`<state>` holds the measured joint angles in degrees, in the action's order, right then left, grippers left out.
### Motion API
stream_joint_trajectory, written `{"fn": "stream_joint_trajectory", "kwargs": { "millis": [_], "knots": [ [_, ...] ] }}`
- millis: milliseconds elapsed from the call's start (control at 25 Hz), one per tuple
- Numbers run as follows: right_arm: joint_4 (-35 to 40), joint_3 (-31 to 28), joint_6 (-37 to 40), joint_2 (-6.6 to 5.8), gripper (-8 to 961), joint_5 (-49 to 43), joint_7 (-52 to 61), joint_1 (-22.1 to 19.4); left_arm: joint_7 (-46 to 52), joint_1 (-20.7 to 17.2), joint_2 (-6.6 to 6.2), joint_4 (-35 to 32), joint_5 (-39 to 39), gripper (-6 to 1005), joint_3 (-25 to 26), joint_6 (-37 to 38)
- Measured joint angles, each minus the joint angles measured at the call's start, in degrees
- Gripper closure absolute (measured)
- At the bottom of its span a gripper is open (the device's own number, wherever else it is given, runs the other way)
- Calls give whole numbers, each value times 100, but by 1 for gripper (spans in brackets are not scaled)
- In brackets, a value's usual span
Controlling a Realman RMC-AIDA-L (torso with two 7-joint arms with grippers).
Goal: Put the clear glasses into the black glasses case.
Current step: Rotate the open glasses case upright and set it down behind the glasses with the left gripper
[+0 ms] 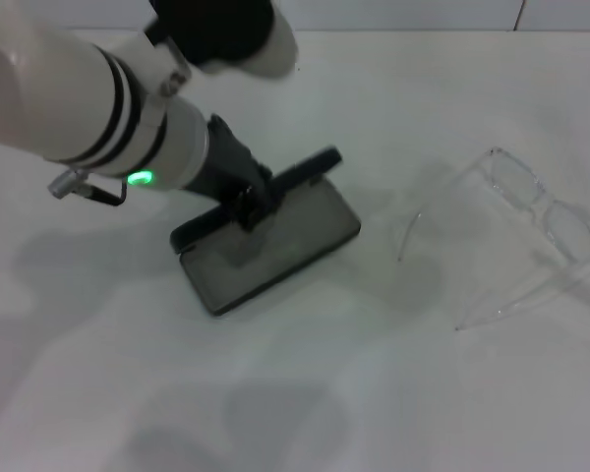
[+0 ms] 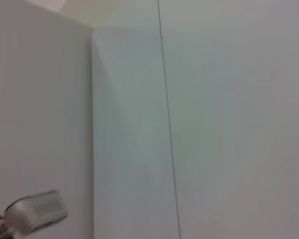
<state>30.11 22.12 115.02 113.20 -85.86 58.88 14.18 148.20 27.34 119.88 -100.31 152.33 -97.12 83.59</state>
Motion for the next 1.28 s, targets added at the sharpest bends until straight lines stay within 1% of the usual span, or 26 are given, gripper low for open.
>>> {"fn": "stream_joint_trajectory", "kwargs": {
  "millis": [120,280,440,560,760,960,1080,1280],
  "knots": [
    [-121,-270,199,-31,93,0,0,-67,-682,6,0,8,-139,794,-55,183],
    [-246,-627,442,-59,94,-1,0,-267,-1200,76,0,20,-361,794,-94,288],
    [-238,-717,640,-42,94,-3,-47,-451,-1608,126,0,72,-584,794,-156,334],
    [-272,-738,758,-24,93,-3,-132,-595,-2081,185,0,268,-921,795,-117,320],
    [-272,-808,805,40,95,-3,-149,-832,-2506,598,5,910,-1277,795,37,190],
    [-282,-806,825,53,98,-1,-149,-973,-2752,914,3,1396,-1351,796,49,-102],
    [-300,-806,829,57,99,0,-149,-1024,-2793,1081,5,1627,-1304,797,6,-253],
    [-341,-806,829,62,99,0,-149,-1037,-2878,1235,15,1881,-1287,800,-18,-448]
  ]
}}
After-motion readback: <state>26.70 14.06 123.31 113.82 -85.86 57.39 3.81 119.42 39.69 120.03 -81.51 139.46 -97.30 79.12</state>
